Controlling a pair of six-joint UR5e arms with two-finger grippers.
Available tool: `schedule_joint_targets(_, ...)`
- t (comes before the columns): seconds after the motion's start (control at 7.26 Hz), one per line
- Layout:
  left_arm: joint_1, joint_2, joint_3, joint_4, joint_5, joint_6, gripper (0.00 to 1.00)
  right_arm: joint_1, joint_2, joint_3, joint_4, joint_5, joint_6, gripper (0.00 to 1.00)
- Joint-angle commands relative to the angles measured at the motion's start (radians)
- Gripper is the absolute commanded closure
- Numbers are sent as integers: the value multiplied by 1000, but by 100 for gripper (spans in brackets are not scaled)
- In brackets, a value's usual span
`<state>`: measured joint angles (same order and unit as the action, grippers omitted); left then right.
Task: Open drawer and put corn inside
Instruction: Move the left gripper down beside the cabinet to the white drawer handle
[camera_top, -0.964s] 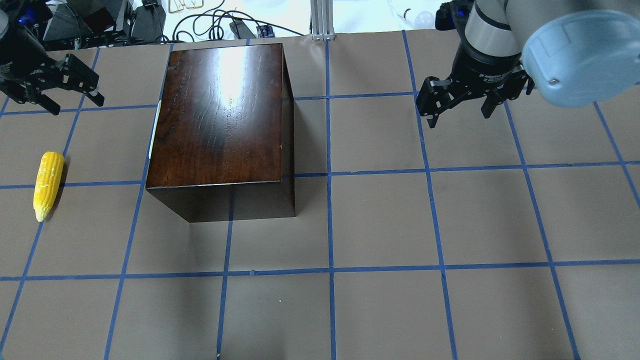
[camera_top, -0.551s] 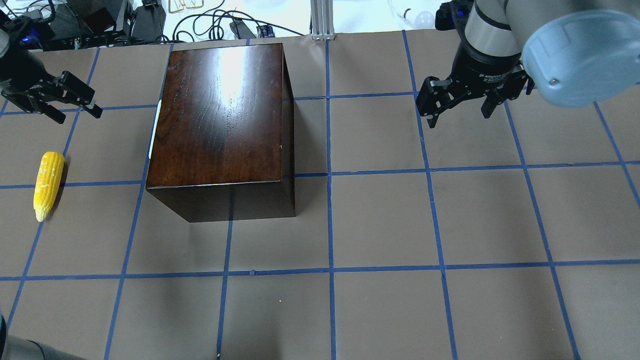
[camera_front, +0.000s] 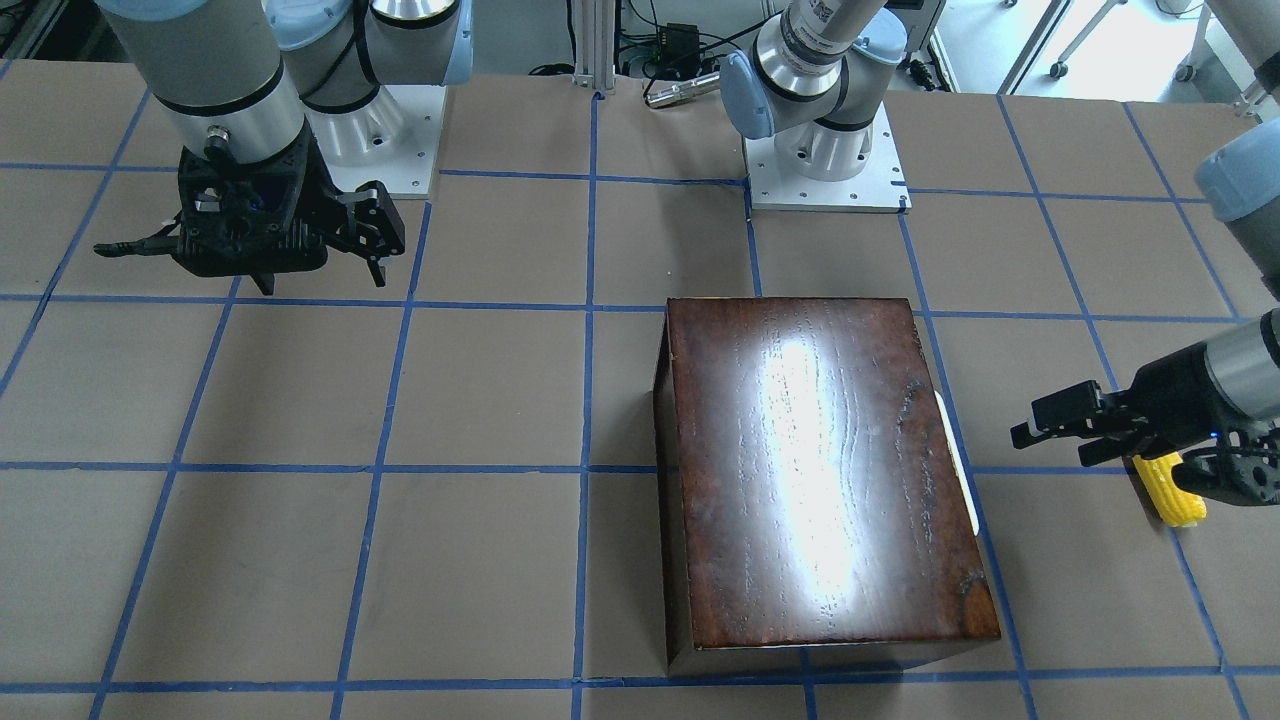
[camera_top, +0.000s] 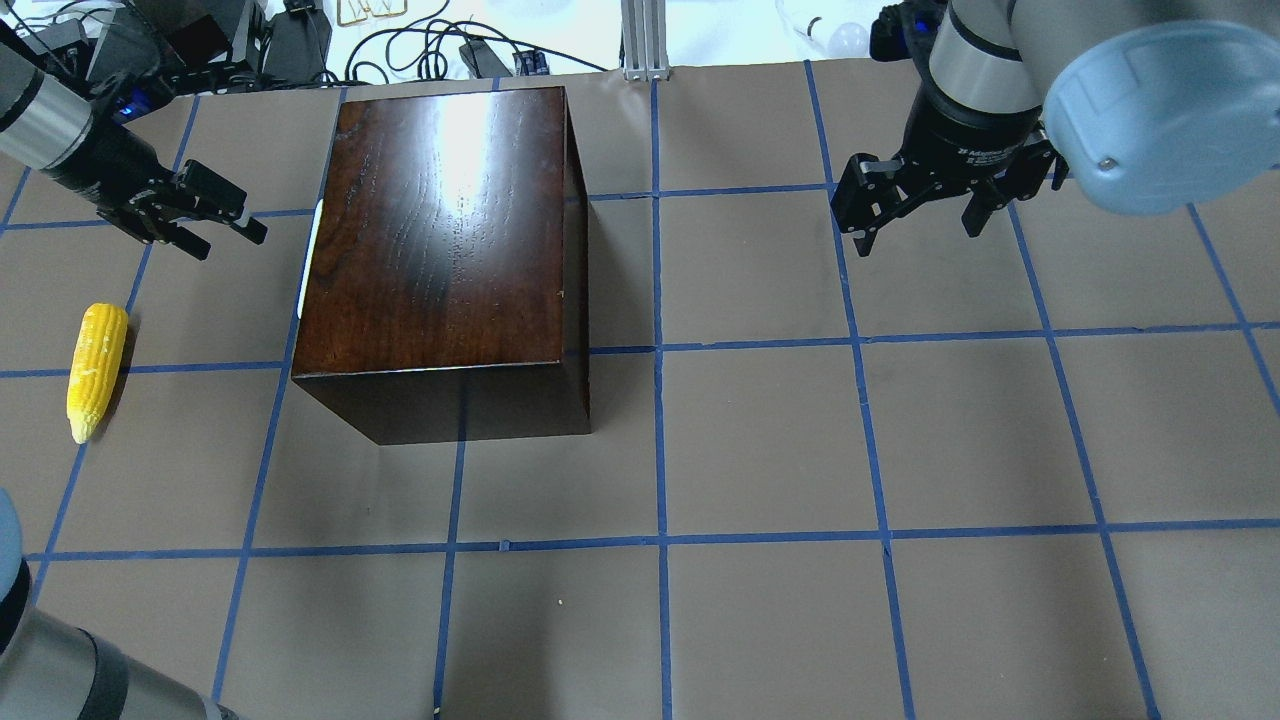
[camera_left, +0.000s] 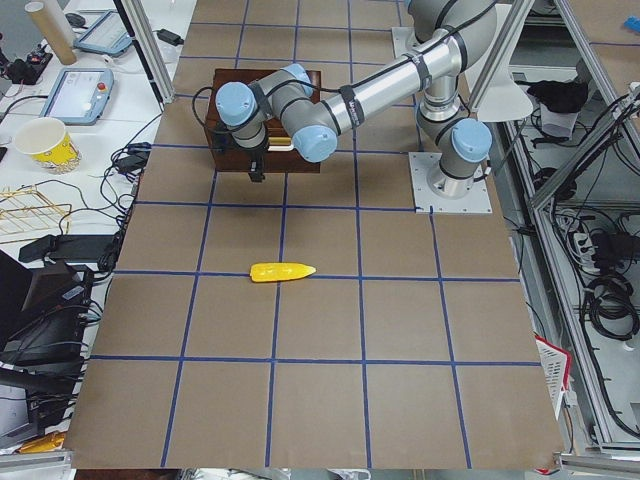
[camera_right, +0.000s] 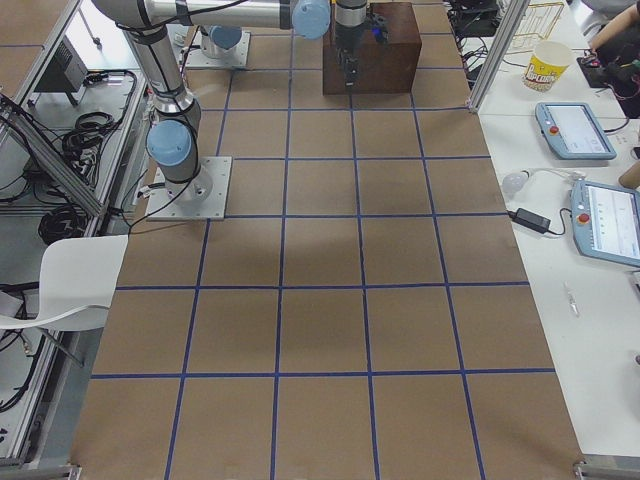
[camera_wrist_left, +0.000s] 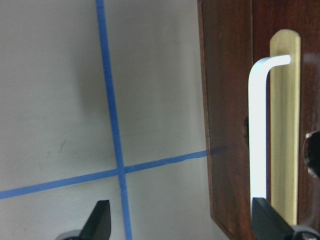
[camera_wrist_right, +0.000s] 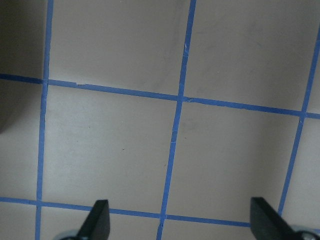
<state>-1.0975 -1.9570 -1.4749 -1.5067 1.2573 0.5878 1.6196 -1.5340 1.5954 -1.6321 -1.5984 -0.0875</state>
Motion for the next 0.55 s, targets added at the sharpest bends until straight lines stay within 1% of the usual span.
schedule_joint_targets(0.0,-5,-17,1,2,-22,0,0,2,0,0,0,0,0,0)
schedule_joint_targets(0.14,-18,-23,1,2,-103,-5,0,2,0,0,0,0,0,0)
schedule_joint_targets(0.41,-33,-35,-4,31,-113,7,0,2,0,0,0,0,0,0)
